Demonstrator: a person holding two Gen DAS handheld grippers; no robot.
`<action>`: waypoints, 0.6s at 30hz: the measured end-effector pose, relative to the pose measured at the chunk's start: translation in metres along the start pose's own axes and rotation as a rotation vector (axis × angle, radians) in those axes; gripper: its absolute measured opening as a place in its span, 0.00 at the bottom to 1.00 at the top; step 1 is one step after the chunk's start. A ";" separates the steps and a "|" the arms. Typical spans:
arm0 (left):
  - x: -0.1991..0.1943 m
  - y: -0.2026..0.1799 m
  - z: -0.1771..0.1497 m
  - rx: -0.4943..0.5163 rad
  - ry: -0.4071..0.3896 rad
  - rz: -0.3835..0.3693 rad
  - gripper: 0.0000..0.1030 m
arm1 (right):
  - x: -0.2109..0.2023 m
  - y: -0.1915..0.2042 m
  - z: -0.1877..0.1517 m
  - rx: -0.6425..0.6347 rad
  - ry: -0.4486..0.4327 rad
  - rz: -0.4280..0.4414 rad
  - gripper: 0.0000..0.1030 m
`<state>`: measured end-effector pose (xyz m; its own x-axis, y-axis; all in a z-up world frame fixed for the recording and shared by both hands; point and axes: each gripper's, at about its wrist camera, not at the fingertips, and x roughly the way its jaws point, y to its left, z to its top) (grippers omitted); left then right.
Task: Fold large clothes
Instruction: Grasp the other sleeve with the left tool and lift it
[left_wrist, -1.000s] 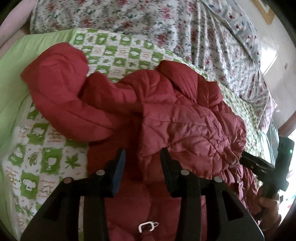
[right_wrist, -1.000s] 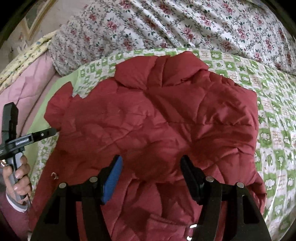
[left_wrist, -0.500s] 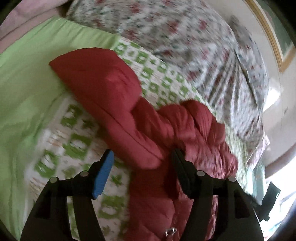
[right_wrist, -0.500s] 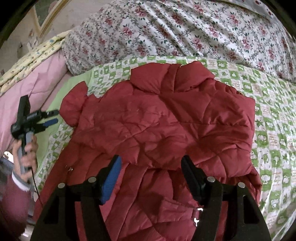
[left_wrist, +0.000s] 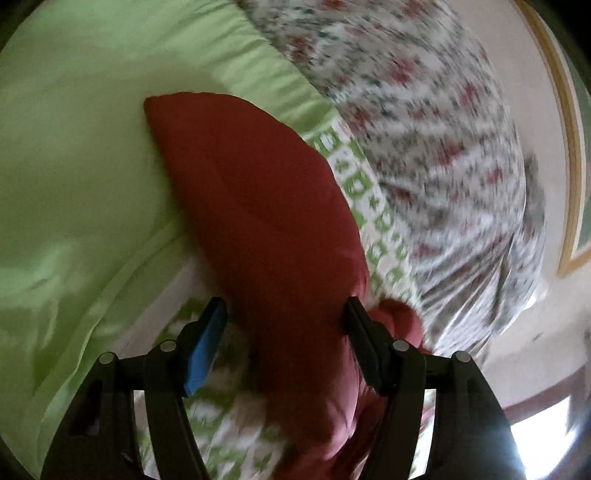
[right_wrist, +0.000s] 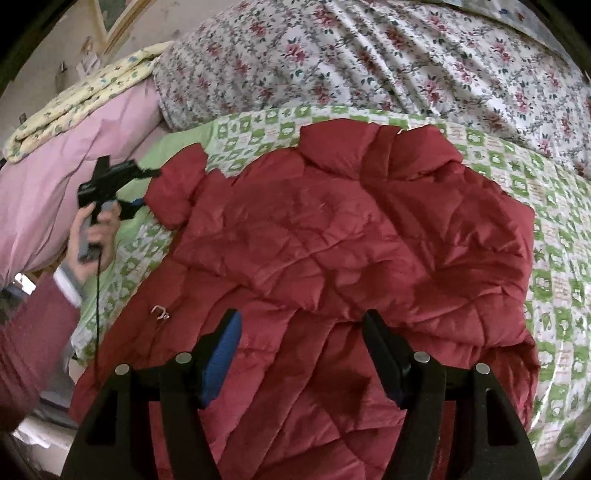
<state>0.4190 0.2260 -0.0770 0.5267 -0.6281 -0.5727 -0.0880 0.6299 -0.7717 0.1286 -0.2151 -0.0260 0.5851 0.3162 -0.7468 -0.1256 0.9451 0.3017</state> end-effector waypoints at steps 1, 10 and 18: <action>0.004 0.005 0.005 -0.037 -0.002 -0.021 0.63 | 0.001 0.001 -0.001 -0.002 0.005 0.003 0.67; 0.027 0.023 0.037 -0.156 -0.082 -0.014 0.62 | 0.006 -0.001 -0.015 -0.003 0.041 0.004 0.67; -0.006 -0.015 0.024 0.000 -0.162 -0.054 0.10 | 0.000 -0.007 -0.020 0.018 0.030 -0.010 0.67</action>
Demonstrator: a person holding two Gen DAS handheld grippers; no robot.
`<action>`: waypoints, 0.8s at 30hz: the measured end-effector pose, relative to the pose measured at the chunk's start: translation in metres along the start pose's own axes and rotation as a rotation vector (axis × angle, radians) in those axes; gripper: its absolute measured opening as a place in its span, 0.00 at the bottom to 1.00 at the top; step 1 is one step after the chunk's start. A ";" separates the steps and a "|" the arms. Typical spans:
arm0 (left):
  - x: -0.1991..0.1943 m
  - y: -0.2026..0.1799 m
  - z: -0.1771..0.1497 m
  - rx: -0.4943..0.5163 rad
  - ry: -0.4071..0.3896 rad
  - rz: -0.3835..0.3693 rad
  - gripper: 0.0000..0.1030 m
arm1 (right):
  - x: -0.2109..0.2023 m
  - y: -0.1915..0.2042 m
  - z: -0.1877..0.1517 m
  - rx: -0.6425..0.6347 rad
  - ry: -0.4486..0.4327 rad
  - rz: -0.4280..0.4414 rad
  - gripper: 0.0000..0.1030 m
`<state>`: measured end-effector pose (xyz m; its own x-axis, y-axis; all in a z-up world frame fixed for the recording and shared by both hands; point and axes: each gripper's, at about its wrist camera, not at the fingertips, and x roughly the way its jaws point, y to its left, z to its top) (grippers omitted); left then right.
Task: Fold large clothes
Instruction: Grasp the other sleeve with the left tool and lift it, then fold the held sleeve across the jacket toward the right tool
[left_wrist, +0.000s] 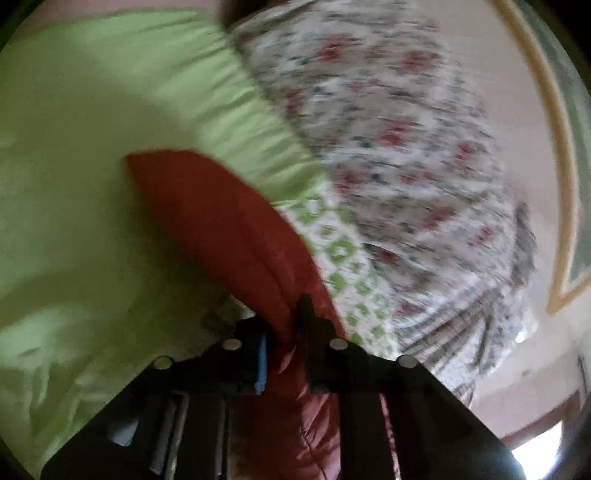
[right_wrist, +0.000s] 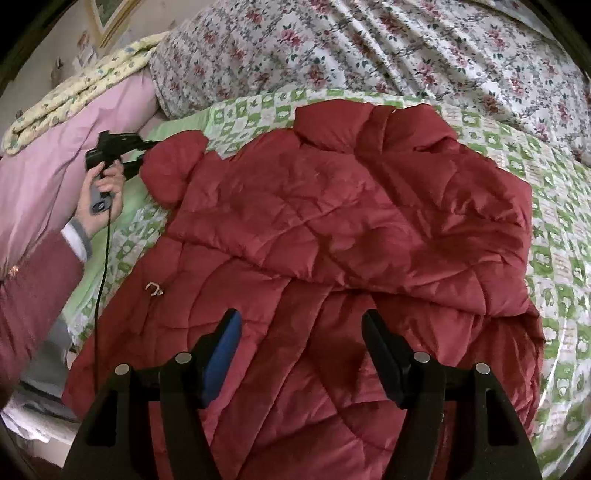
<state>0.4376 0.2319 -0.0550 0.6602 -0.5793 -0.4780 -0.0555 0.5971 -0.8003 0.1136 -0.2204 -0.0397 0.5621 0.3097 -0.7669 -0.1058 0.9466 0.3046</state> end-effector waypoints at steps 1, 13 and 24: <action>-0.006 -0.008 -0.004 0.021 0.001 -0.019 0.10 | -0.001 -0.001 0.001 0.005 -0.006 0.002 0.67; -0.039 -0.122 -0.110 0.365 0.104 -0.144 0.10 | -0.016 -0.015 0.003 0.062 -0.054 0.010 0.67; -0.011 -0.184 -0.229 0.709 0.223 -0.055 0.08 | -0.035 -0.047 -0.007 0.136 -0.087 -0.044 0.67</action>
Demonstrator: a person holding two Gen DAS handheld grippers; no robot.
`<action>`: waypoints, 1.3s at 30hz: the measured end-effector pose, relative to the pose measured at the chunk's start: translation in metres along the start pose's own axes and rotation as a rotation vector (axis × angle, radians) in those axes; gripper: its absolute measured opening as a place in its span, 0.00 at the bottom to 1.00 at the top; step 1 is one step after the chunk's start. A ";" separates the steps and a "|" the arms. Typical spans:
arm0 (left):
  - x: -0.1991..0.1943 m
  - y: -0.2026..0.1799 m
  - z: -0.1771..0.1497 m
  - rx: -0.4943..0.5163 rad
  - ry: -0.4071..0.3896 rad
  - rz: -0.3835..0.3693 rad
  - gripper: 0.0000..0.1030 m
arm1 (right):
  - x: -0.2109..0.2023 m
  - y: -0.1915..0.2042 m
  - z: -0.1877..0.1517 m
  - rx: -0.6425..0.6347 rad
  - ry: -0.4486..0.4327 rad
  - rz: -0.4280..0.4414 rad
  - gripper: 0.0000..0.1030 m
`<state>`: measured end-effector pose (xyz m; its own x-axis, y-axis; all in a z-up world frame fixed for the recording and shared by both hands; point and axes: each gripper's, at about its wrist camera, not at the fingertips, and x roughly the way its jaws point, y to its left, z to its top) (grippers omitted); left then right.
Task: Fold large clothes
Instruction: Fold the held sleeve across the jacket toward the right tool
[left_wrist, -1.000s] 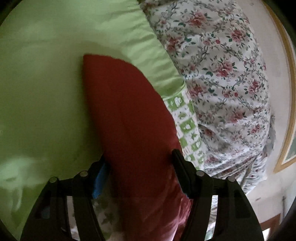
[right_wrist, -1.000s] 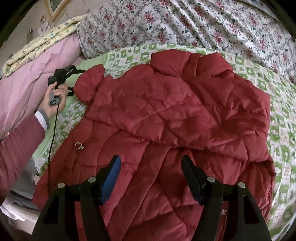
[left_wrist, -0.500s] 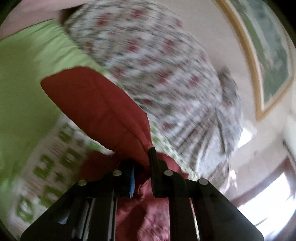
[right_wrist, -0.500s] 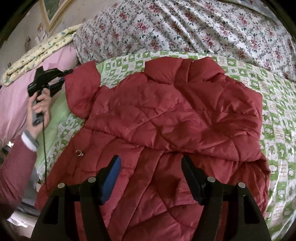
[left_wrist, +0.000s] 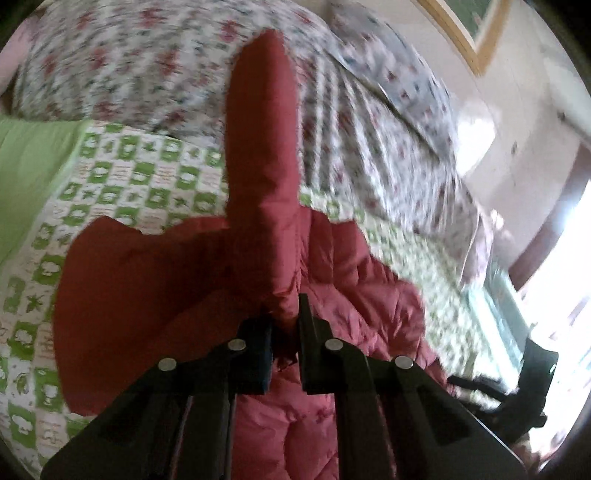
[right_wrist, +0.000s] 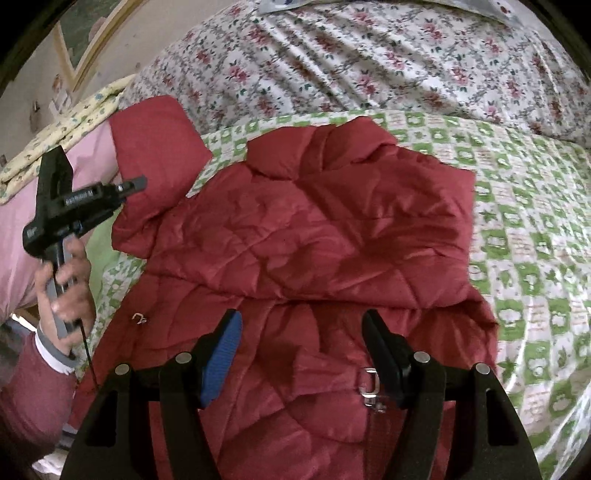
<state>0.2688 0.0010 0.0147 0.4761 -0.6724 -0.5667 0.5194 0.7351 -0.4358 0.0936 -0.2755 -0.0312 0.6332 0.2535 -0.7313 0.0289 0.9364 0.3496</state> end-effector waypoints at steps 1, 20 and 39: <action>0.003 -0.009 -0.003 0.022 0.009 0.001 0.08 | -0.002 -0.004 0.000 0.007 -0.003 -0.004 0.67; 0.078 -0.095 -0.059 0.169 0.154 0.064 0.08 | -0.007 -0.057 0.006 0.192 -0.053 0.062 0.67; 0.085 -0.094 -0.074 0.112 0.267 0.050 0.28 | 0.071 -0.094 0.043 0.389 -0.011 0.162 0.11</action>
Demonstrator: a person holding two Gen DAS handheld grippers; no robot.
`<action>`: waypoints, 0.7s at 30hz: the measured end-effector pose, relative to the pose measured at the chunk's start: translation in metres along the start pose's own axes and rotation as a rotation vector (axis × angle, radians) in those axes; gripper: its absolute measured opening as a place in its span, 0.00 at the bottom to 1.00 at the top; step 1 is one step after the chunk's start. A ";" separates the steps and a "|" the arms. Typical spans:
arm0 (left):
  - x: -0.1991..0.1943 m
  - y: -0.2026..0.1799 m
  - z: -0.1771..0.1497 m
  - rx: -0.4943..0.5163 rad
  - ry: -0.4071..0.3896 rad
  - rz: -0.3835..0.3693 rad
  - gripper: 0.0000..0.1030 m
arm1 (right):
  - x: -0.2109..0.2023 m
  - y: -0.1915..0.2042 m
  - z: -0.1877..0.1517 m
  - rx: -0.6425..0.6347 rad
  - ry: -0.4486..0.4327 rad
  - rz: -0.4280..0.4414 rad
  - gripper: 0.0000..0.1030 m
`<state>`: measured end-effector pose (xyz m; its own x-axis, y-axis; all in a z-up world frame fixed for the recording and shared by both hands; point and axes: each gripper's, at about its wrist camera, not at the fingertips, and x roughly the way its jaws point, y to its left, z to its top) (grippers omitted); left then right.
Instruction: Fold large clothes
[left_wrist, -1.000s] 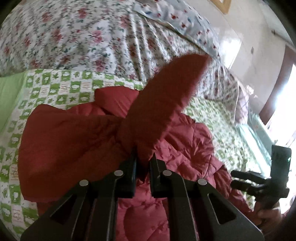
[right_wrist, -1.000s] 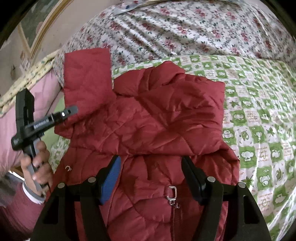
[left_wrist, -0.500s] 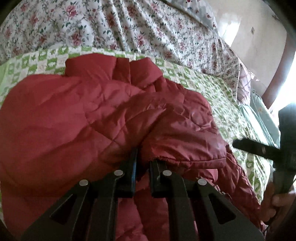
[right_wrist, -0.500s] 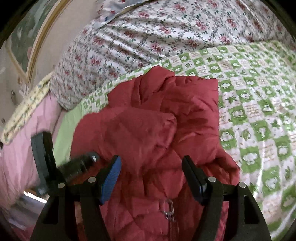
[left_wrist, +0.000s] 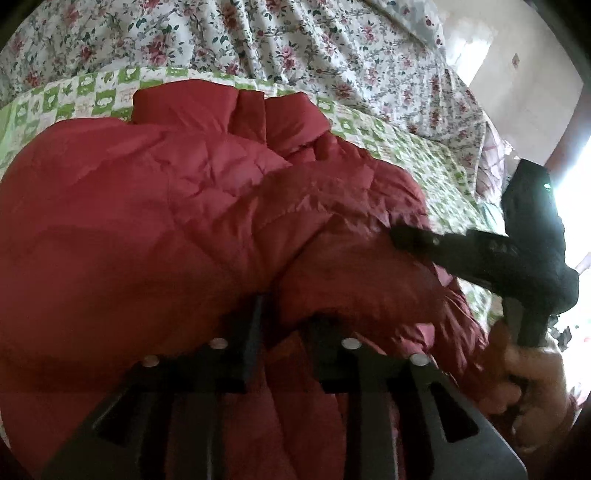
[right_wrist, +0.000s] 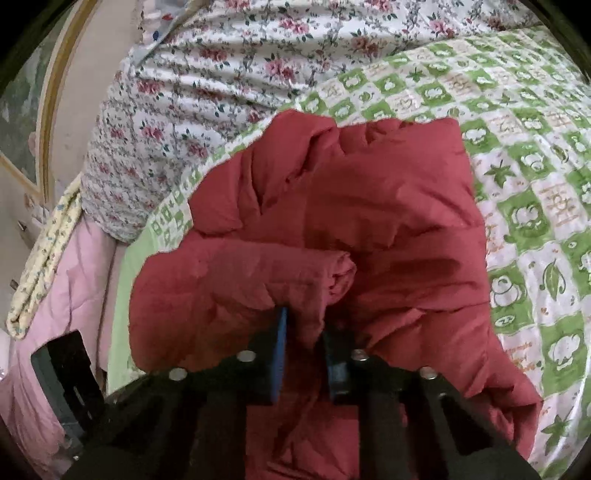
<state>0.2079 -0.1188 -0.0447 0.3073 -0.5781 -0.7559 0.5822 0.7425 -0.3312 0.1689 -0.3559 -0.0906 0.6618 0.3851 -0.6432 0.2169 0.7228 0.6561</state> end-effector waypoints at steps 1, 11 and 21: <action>-0.005 0.001 -0.002 -0.001 0.002 -0.014 0.32 | -0.002 0.000 0.001 -0.003 -0.007 -0.002 0.10; -0.068 0.046 0.017 -0.041 -0.117 0.055 0.35 | -0.035 0.011 0.006 -0.078 -0.081 -0.049 0.07; -0.039 0.119 0.050 -0.155 -0.061 0.102 0.35 | -0.042 0.006 0.009 -0.135 -0.105 -0.167 0.07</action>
<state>0.3022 -0.0247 -0.0262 0.4064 -0.5134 -0.7558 0.4240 0.8387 -0.3417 0.1492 -0.3728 -0.0558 0.6971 0.1973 -0.6893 0.2360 0.8446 0.4805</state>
